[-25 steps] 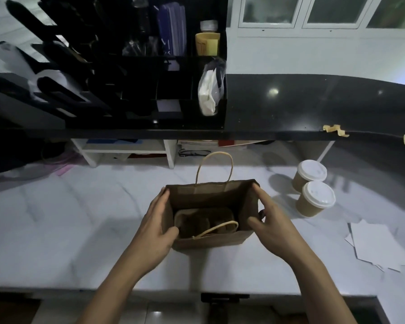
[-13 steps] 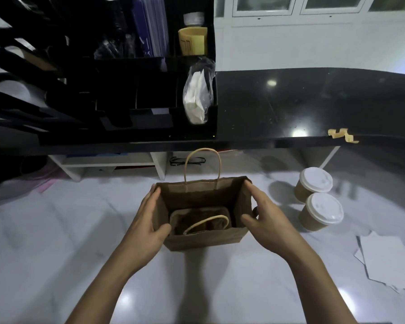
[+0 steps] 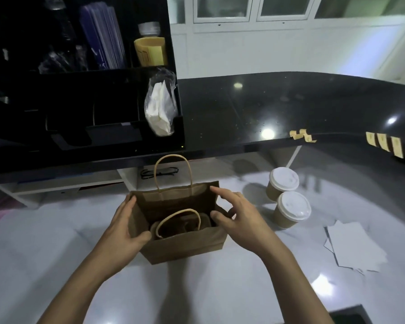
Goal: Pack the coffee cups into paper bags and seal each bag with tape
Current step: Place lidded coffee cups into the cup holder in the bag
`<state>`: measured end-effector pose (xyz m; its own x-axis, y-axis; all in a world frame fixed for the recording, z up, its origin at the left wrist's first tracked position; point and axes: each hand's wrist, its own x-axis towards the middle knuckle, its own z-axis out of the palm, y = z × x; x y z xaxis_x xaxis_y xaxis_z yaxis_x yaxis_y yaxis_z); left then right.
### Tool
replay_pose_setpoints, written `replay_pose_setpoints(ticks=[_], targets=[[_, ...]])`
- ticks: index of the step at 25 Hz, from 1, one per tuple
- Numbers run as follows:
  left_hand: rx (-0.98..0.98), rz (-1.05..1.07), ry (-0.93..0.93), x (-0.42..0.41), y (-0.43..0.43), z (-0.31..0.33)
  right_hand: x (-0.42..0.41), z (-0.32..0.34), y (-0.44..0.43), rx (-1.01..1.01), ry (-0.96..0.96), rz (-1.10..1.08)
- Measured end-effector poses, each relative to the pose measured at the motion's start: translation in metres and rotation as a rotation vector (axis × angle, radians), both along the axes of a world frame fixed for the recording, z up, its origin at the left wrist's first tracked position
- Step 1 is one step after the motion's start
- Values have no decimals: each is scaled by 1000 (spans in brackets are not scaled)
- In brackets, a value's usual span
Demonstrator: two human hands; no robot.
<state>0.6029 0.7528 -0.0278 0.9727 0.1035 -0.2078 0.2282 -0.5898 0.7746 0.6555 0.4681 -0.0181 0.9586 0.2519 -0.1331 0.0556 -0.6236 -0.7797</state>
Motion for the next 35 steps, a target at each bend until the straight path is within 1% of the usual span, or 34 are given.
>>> replay_pose_setpoints(ticks=[3, 5, 7, 9, 12, 13, 15, 19, 23, 28, 32, 35], targets=[[-11, -26, -1, 5, 1, 1, 3, 4, -4, 86, -13, -76], [-7, -36, 10, 8, 2, 2, 7, 3, -13, 125, -39, -196], [2, -42, 14, 9, 2, 1, 13, -6, -30, 108, -74, -357], [12, -52, 18, 10, 0, 3, 17, -20, -45, 0, -135, -509], [38, -55, 16, 13, -6, 8, 22, -40, -66, -316, -224, -664], [44, -54, 15, 14, -8, 9, 24, -44, -71, -404, -228, -709], [39, -59, 7, 13, -9, 10, 28, -50, -80, -477, -201, -785], [7, -62, -17, 10, -5, 5, 36, -69, -91, -492, -110, -846], [10, -87, -39, 10, -3, 4, 41, -80, -95, -514, 30, -820], [20, -92, -31, 11, 1, 4, 36, -89, -90, -577, -20, -845], [21, -103, -31, 12, 3, 3, 32, -78, -87, -512, 52, -872], [16, -119, -30, 12, 4, 3, 24, -61, -81, -415, 26, -892]])
